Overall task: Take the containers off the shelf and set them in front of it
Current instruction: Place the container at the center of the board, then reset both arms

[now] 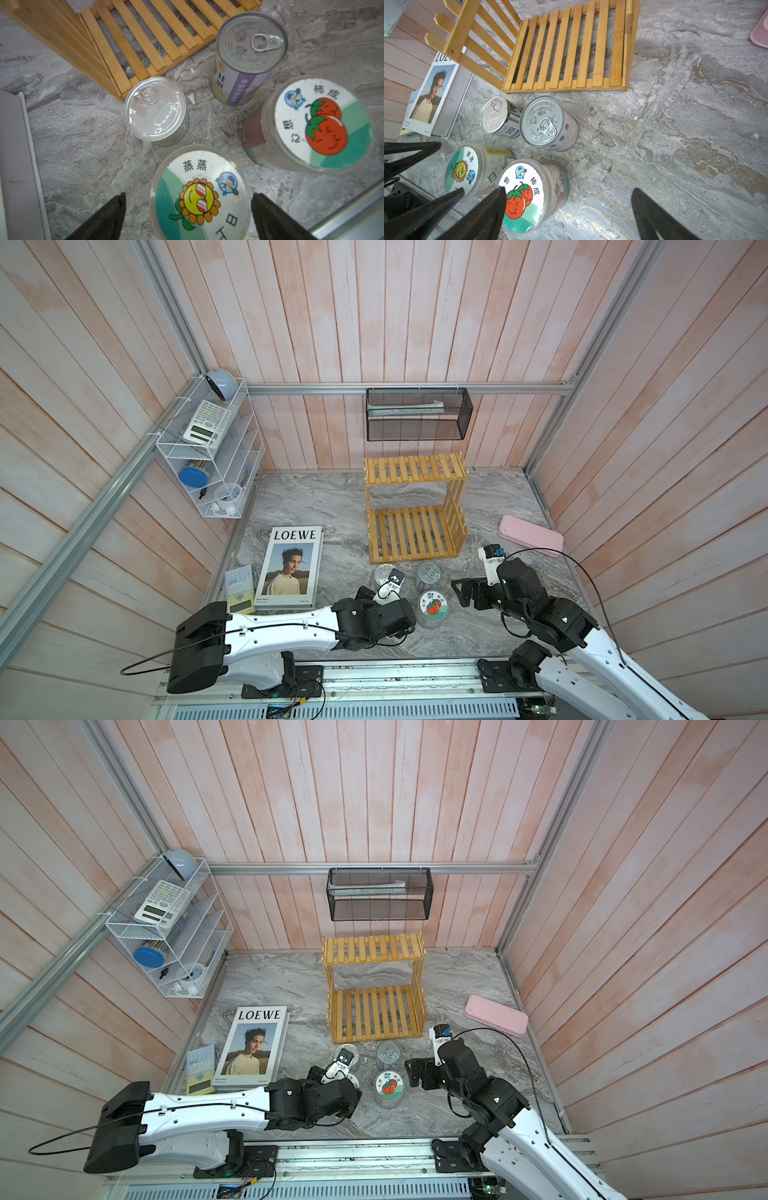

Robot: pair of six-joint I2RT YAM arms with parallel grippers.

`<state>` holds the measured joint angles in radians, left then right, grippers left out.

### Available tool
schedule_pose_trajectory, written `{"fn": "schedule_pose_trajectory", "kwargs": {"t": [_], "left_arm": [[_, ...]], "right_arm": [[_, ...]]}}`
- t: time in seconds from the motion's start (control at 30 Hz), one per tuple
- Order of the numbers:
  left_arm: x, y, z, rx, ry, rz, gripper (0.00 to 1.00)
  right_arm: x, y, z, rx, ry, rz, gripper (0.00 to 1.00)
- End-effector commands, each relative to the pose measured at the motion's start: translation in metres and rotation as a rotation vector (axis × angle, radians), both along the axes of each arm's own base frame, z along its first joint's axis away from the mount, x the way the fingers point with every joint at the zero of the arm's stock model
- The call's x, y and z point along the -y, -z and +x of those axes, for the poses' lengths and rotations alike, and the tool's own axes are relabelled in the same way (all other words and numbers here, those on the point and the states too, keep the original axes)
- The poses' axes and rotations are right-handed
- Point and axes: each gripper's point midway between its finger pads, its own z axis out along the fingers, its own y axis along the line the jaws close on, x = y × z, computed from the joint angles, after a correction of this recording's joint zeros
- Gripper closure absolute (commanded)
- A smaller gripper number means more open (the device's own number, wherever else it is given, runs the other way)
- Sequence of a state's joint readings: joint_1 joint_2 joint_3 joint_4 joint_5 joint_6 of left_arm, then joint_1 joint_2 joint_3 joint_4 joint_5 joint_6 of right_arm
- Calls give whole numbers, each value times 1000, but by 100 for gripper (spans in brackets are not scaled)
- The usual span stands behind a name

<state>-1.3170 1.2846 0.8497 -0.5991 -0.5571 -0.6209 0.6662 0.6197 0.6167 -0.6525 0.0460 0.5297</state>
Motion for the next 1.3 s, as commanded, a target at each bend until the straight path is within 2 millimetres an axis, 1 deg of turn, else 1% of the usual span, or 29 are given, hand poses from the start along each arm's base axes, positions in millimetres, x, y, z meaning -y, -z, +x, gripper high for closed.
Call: {"fn": "schedule_pose_trajectory", "kwargs": {"t": [0.0,0.13,0.27,0.4,0.47,0.57,0.67,0.73,0.83,0.9,0.93,1.07,1.17,1.27], "left_arm": [[-8,-35,10,97,-23,-3,0],[-18,-62,26,179,-65,-13,0],[-37,-79,56,225,-153,-58,0],[-68,-99,91,299,-262,-111,0],[-88,-103,112,311,-330,-134,0],[-109,-105,137,340,-401,-165,0],[-131,-106,158,385,-462,-159,0],[-151,-107,171,418,-524,-175,0],[-183,-102,187,465,-621,-227,0],[-200,-95,192,511,-661,-240,0],[-207,-92,194,540,-668,-232,0],[-238,-76,197,599,-727,-135,0],[-259,-65,199,633,-767,-77,0],[-272,-55,198,680,-785,-40,0]], "right_arm": [[0,-14,9,37,14,8,2],[11,-22,24,70,66,-17,2],[32,-34,44,109,160,-21,2],[64,-46,69,160,299,-48,2],[77,-49,83,177,359,-41,2],[92,-45,104,181,418,-60,2],[110,-43,124,200,481,-165,2],[127,-40,136,223,541,-243,2],[152,-25,147,233,667,-283,2],[160,-17,153,277,708,-314,2],[164,-9,153,293,717,-339,2],[175,7,160,379,742,-430,2],[184,18,163,360,782,-482,2],[185,27,168,361,772,-515,2]]}}
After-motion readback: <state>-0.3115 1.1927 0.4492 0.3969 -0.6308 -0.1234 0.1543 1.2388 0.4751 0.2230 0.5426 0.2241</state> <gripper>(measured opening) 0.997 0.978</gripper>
